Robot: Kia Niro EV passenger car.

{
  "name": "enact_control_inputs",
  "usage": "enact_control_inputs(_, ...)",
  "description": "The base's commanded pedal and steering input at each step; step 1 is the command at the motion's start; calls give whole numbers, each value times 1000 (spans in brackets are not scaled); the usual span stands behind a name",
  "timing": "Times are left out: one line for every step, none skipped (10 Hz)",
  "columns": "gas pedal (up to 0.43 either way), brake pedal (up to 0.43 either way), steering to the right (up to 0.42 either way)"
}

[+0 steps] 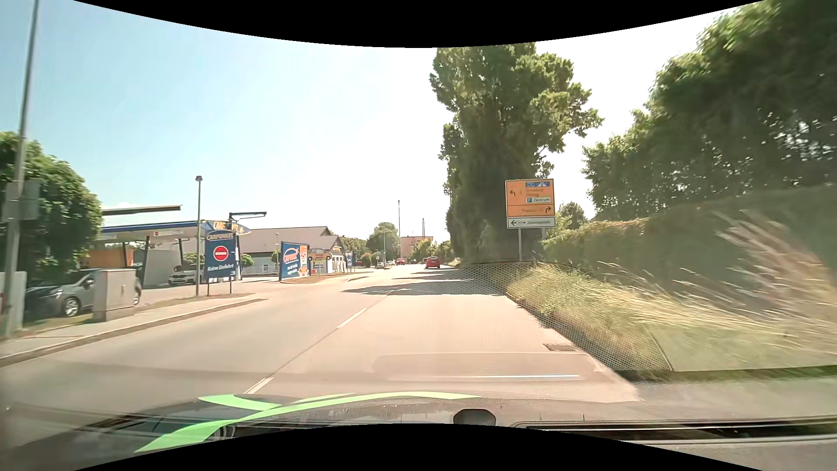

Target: Follow the waypoints while adhering to traffic rules and regulations

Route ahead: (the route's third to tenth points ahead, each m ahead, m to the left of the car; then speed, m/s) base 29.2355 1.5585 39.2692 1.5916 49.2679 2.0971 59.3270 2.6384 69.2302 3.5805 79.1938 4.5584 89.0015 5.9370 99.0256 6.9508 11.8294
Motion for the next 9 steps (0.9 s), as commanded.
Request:
enact_control_inputs(169, 0, 11)
enact_control_inputs(177, 0, 10)
enact_control_inputs(177, 0, 10)
enact_control_inputs(177, 0, 8)
enact_control_inputs(177, 0, 4)
enact_control_inputs(177, 0, 0)
enact_control_inputs(189, 0, -2)
enact_control_inputs(189, 0, -2)
enact_control_inputs(189, 0, -2)
